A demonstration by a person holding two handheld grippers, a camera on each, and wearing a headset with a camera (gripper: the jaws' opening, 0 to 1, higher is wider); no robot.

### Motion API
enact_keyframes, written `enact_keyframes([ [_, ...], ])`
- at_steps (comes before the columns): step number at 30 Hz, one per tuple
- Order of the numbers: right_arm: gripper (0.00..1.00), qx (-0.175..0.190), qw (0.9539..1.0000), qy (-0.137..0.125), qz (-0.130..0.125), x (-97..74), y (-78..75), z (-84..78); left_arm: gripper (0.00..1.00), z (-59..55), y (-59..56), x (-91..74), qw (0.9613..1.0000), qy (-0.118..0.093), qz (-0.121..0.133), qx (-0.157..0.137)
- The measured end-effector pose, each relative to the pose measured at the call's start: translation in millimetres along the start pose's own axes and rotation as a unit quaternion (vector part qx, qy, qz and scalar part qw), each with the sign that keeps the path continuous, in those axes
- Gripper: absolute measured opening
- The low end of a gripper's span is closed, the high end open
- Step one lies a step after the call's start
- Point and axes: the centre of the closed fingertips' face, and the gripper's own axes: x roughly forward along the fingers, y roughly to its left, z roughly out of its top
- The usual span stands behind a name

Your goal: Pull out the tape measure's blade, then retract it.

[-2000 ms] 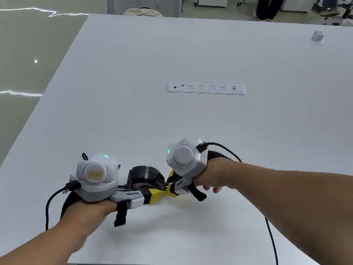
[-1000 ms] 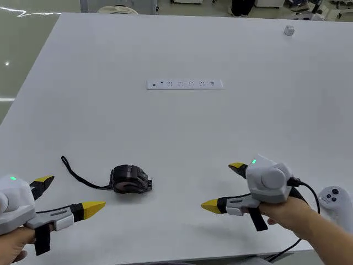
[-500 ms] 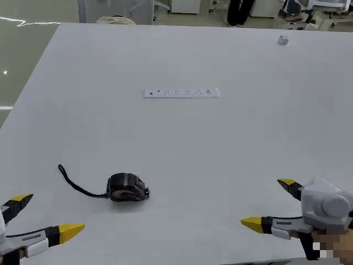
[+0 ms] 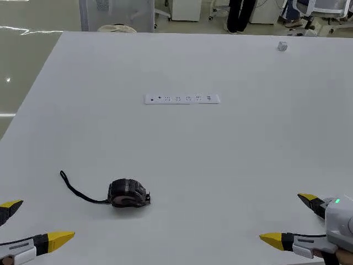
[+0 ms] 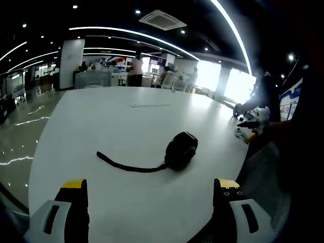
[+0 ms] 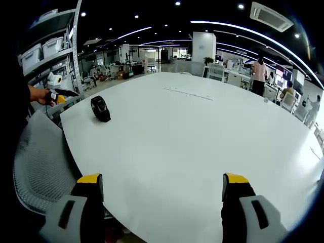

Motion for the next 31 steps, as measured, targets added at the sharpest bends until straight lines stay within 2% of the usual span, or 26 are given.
enact_keyframes([
  [5,1.0,-0.004,1.0,-0.003,-0.005,-5.2,-6.3,5.4,1.0,-0.1,1.9,-1.6,1.0,0.0,0.002,-0.001],
  [13,1.0,-0.003,1.0,0.002,-0.008,-12.3,-14.6,0.2,1.0,-1.3,4.8,-4.4,1.0,-0.001,0.005,-0.008],
  [19,1.0,0.001,0.9999,0.004,-0.011,-14.0,-11.8,-2.3,1.0,-0.9,3.5,-5.7,1.0,-0.002,0.003,-0.008],
  [31,1.0,0.006,0.9999,0.008,-0.006,-12.4,-6.8,-8.0,1.0,2.2,10.1,-9.1,0.9999,-0.003,0.009,-0.012],
])
